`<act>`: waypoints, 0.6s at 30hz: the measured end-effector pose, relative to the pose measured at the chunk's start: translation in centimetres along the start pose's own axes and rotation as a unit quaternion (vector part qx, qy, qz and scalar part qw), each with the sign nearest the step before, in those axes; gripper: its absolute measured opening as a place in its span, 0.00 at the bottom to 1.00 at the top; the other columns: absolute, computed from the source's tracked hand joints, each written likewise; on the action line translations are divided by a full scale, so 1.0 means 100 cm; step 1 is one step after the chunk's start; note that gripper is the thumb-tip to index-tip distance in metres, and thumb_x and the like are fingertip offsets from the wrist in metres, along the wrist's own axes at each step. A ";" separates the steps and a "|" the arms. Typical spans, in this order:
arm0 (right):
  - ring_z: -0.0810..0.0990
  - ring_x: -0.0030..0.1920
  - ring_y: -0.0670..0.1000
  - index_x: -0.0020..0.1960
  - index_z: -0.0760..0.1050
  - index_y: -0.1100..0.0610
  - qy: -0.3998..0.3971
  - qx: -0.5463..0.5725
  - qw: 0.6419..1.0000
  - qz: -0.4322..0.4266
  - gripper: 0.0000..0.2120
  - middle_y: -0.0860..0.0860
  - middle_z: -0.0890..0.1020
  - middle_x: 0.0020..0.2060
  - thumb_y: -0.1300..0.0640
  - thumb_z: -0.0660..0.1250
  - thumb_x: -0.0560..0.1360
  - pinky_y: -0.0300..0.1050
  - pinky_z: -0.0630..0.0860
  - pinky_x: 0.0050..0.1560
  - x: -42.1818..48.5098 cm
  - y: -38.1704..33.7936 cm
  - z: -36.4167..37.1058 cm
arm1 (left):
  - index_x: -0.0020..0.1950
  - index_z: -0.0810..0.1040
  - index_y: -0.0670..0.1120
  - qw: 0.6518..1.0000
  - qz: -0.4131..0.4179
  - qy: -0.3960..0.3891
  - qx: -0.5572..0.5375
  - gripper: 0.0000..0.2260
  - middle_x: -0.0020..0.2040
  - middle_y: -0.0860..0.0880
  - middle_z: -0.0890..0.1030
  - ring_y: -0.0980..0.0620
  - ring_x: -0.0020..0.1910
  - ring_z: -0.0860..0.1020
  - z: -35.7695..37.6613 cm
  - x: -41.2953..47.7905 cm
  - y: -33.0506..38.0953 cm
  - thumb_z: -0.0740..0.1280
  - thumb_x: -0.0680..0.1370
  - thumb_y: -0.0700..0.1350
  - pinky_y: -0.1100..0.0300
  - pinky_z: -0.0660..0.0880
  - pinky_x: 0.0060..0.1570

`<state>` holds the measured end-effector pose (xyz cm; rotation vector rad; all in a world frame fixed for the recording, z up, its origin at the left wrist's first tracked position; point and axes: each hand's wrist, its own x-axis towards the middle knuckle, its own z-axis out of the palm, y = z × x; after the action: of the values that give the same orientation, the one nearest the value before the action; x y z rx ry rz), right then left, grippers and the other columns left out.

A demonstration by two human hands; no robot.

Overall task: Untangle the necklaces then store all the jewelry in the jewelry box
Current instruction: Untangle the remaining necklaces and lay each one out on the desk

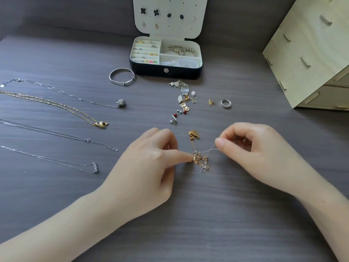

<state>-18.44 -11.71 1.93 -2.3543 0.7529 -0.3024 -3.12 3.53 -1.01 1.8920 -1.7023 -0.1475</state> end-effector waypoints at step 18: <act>0.69 0.37 0.41 0.40 0.73 0.47 0.071 -0.137 0.987 -0.047 0.08 0.42 0.73 0.34 0.42 0.64 0.70 0.32 0.63 0.37 0.003 0.008 0.005 | 0.41 0.80 0.47 0.999 -0.024 0.017 0.035 0.07 0.39 0.52 0.74 0.50 0.37 0.71 -0.002 0.003 0.001 0.63 0.72 0.46 0.60 0.67 0.38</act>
<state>-18.34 -12.19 1.03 -2.6549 0.7946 -0.4346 -3.12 3.35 -0.71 1.9753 -1.6604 -0.0750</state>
